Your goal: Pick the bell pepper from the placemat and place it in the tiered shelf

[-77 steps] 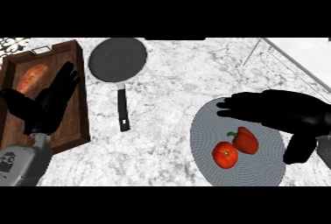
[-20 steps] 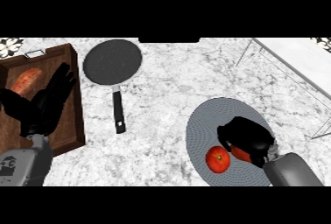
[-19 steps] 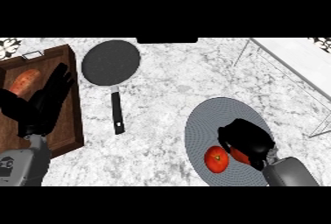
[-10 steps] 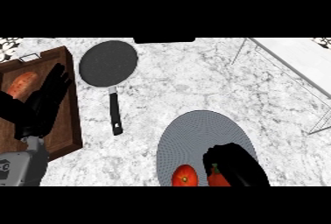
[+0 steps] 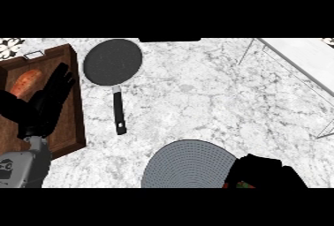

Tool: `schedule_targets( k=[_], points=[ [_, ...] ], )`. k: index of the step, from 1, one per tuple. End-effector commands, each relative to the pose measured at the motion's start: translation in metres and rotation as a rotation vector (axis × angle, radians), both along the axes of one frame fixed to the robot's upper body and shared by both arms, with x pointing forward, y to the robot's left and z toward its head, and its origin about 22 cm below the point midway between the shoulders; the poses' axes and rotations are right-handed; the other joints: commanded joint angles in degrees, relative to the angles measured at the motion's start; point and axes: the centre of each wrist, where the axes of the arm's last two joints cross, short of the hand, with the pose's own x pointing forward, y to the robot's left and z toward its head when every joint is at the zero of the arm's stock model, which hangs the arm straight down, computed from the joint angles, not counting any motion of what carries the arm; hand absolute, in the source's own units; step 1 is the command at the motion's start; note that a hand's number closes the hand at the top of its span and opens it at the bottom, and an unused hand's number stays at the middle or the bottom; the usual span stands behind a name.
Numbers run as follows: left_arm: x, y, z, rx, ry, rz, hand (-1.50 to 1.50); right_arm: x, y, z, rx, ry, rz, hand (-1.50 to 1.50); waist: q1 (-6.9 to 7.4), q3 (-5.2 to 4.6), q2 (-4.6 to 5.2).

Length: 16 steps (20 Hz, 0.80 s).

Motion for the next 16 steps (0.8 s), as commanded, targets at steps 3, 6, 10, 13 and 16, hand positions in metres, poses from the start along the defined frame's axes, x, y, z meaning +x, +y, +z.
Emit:
schedule_targets(
  k=[3,6,10,13,16],
  points=[
    [0.004,-0.001,0.010,0.012,-0.017,-0.013,0.00,-0.030,-0.022,0.061,0.087,-0.092,-0.137,1.50,1.09,0.00,0.24],
    [-0.009,-0.006,-0.008,-0.002,-0.006,-0.025,0.00,-0.012,-0.025,0.073,0.044,-0.152,-0.231,1.50,1.73,-0.01,0.25],
    [0.005,-0.017,0.006,0.001,-0.025,-0.021,0.00,0.012,-0.042,0.092,0.012,-0.175,-0.306,1.50,0.86,0.03,0.29],
    [-0.001,-0.012,-0.004,-0.016,0.001,-0.014,0.00,0.023,-0.056,0.104,0.038,-0.162,-0.350,1.50,0.78,0.07,0.16],
    [0.002,-0.006,-0.004,0.004,0.002,-0.007,0.00,0.045,-0.080,0.123,0.032,-0.168,-0.424,1.50,0.60,0.08,0.20]
  ],
)
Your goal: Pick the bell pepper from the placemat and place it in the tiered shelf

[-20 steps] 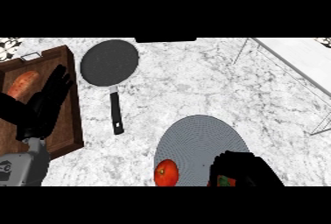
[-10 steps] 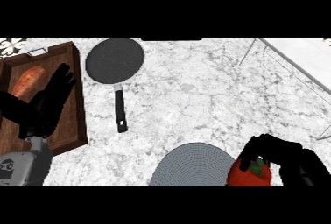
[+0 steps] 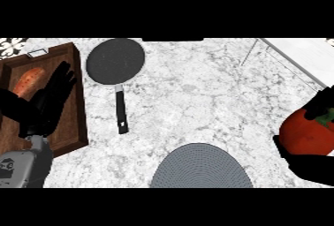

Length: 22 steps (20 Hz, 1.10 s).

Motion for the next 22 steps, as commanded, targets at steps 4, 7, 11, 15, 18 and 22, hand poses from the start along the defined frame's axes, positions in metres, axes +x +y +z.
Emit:
schedule_targets(
  k=[4,7,11,15,18,22],
  points=[
    [0.007,-0.011,-0.003,0.001,-0.002,-0.004,0.00,0.021,-0.082,0.053,0.126,-0.061,-0.023,1.50,-0.17,0.07,0.04],
    [-0.002,0.001,-0.005,0.004,0.009,-0.013,0.00,0.025,-0.120,0.068,0.217,-0.084,-0.048,1.50,0.21,0.07,-0.07],
    [0.015,0.007,0.007,0.007,-0.007,-0.008,0.00,0.028,-0.168,0.060,0.211,-0.089,-0.089,1.50,0.37,0.06,0.31],
    [0.006,-0.008,-0.012,-0.005,0.000,-0.016,0.00,0.032,-0.208,0.063,0.218,-0.081,-0.114,1.50,0.74,0.06,0.31],
    [0.007,0.003,0.000,-0.002,-0.001,-0.026,0.00,0.045,-0.227,0.032,0.231,-0.056,-0.124,1.50,1.11,0.07,0.36],
    [0.001,-0.007,0.004,-0.006,-0.003,-0.018,0.00,0.061,-0.232,0.034,0.212,-0.072,-0.114,1.50,1.14,0.05,0.23]
  ],
)
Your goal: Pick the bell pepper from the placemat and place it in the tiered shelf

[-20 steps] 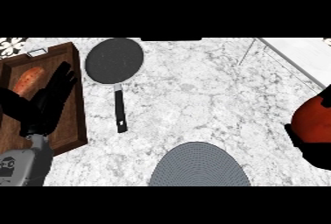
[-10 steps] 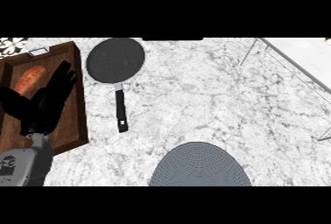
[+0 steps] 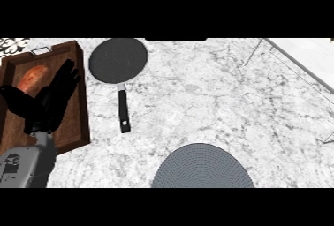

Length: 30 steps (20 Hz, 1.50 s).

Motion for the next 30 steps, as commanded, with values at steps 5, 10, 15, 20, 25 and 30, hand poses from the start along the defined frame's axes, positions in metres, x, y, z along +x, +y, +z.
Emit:
schedule_targets(
  k=[5,10,15,20,25,30],
  points=[
    [-0.003,0.000,-0.004,-0.015,0.009,-0.023,0.00,0.011,-0.053,-0.037,-0.031,0.016,-0.006,1.50,0.14,0.00,0.07],
    [-0.005,-0.001,-0.009,-0.006,0.004,-0.011,0.00,0.029,-0.066,-0.029,-0.004,0.008,-0.012,1.50,0.35,-0.01,0.08],
    [-0.010,0.003,0.009,0.007,-0.020,-0.018,0.00,0.028,-0.077,-0.072,0.034,-0.010,-0.203,-1.50,0.75,0.05,0.16],
    [-0.010,-0.008,-0.008,-0.017,0.011,-0.034,0.00,0.042,-0.091,-0.048,0.073,-0.166,-0.193,-1.50,0.89,0.03,0.20],
    [0.003,0.002,0.000,-0.004,0.000,-0.017,0.00,0.038,-0.114,-0.032,0.149,-0.256,-0.192,-1.50,0.81,0.04,0.30],
    [0.005,-0.006,-0.012,-0.009,0.014,-0.014,0.00,0.018,-0.135,-0.004,0.219,-0.103,-0.061,-1.50,0.30,0.01,0.37]
  ],
)
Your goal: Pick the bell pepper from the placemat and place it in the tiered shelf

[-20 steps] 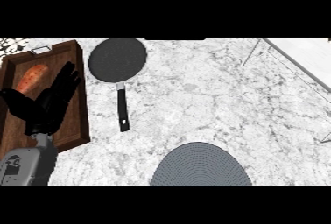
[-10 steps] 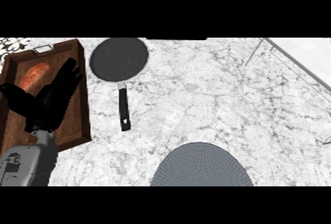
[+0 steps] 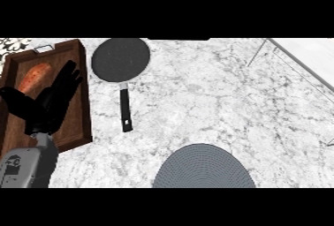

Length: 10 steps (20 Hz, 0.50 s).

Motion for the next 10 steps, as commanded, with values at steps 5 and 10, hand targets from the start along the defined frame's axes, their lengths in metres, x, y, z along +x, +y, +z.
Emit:
schedule_targets(
  k=[5,10],
  points=[
    [-0.008,0.011,-0.001,0.015,-0.005,-0.006,0.00,-0.072,-0.055,0.015,0.149,0.105,0.093,-1.50,-0.35,0.15,0.02],
    [-0.005,-0.001,0.000,0.003,-0.004,0.008,0.00,-0.115,-0.075,0.036,0.154,0.086,0.155,-1.50,-0.78,0.25,0.07]
  ],
)
